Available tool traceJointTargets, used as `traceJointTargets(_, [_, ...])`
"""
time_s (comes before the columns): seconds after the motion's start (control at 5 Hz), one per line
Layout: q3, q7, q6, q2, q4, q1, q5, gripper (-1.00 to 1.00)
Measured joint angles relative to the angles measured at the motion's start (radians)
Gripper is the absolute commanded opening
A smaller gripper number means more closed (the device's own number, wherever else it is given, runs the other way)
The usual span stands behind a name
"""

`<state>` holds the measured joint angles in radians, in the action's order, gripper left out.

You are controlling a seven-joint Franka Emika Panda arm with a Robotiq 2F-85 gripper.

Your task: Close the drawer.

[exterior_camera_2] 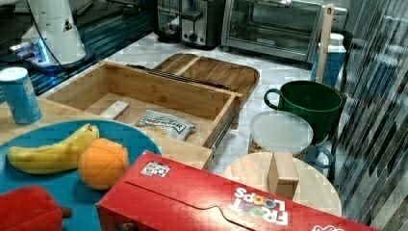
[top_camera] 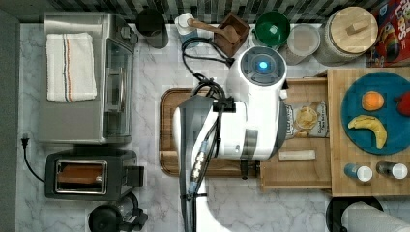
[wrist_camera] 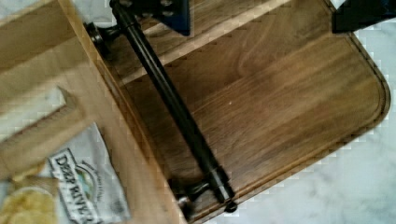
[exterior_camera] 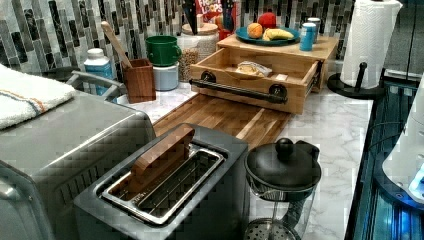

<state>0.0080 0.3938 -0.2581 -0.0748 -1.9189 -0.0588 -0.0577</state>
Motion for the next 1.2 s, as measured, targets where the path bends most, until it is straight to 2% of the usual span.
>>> traceJointTargets(0.2, [0.031, 0.108, -0.018, 0.0, -0.031, 0.001, -0.06, 0.6])
traceJointTargets(0.4, [0.068, 0.171, -0.022, 0.005, -0.067, 0.003, -0.062, -1.0])
traceJointTargets(0.8, [0.086, 0.276, -0.123, 0.036, -0.19, 0.031, -0.062, -1.0])
traceJointTargets(1.2, [0.128, 0.313, -0.374, 0.045, -0.315, 0.031, 0.052, -1.0])
